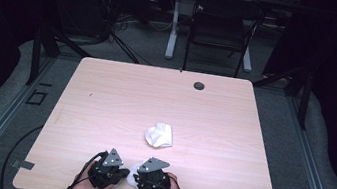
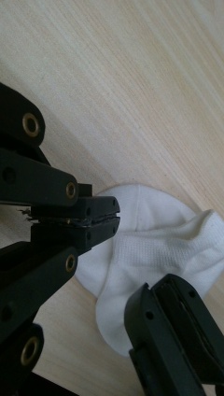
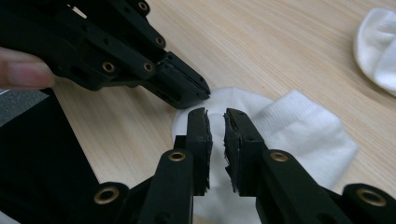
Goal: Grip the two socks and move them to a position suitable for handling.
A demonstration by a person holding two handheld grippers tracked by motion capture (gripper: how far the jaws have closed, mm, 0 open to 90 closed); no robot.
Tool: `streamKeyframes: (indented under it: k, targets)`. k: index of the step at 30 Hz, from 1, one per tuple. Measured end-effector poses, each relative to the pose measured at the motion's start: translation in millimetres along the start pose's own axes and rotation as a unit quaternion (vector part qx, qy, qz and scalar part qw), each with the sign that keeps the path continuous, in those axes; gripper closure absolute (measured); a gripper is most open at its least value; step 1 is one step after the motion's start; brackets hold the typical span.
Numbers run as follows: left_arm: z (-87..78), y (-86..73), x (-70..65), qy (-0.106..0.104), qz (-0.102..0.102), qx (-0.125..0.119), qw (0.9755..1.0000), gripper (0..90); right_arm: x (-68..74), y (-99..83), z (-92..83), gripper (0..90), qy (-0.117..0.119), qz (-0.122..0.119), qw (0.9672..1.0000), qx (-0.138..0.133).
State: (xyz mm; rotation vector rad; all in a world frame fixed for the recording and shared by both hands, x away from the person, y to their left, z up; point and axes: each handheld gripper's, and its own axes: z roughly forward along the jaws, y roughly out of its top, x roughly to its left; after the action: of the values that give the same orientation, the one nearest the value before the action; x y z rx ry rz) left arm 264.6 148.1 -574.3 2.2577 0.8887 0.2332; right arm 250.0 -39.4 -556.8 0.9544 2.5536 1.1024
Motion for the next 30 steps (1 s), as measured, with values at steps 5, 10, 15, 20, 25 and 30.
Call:
streamKeyframes:
  k: [5, 10, 15, 20, 25, 30]
  targets:
    - [0.2, -0.2, 0.5, -0.002, -0.002, -0.001, 1.0000, 88.7, 2.6, 2.9, 7.7, 78.7, -0.002, -0.006, 1.0000, 0.008]
    - [0.0, -0.1, 1.0, -0.003, 0.000, 0.000, 1.0000, 88.7, 3.9, 1.0, 15.9, 74.1, -0.007, -0.007, 0.9998, 0.016]
    - [0.0, -0.2, 1.0, -0.004, 0.000, 0.000, 1.0000, 88.8, 5.1, 0.5, 17.7, 74.1, -0.013, -0.015, 0.9996, 0.022]
    - [0.0, -0.3, 1.1, -0.004, -0.001, 0.000, 1.0000, 88.7, 7.0, -1.9, 19.8, 78.9, -0.024, -0.029, 0.9990, 0.024]
    - [-0.1, 0.0, 1.3, -0.005, -0.001, 0.001, 1.0000, 88.8, 10.7, -4.8, 20.4, 86.3, -0.038, -0.040, 0.9983, 0.020]
    - [0.1, -0.3, 1.0, -0.004, -0.003, -0.001, 1.0000, 88.8, 9.8, -4.1, 19.1, 88.9, -0.037, -0.035, 0.9986, 0.017]
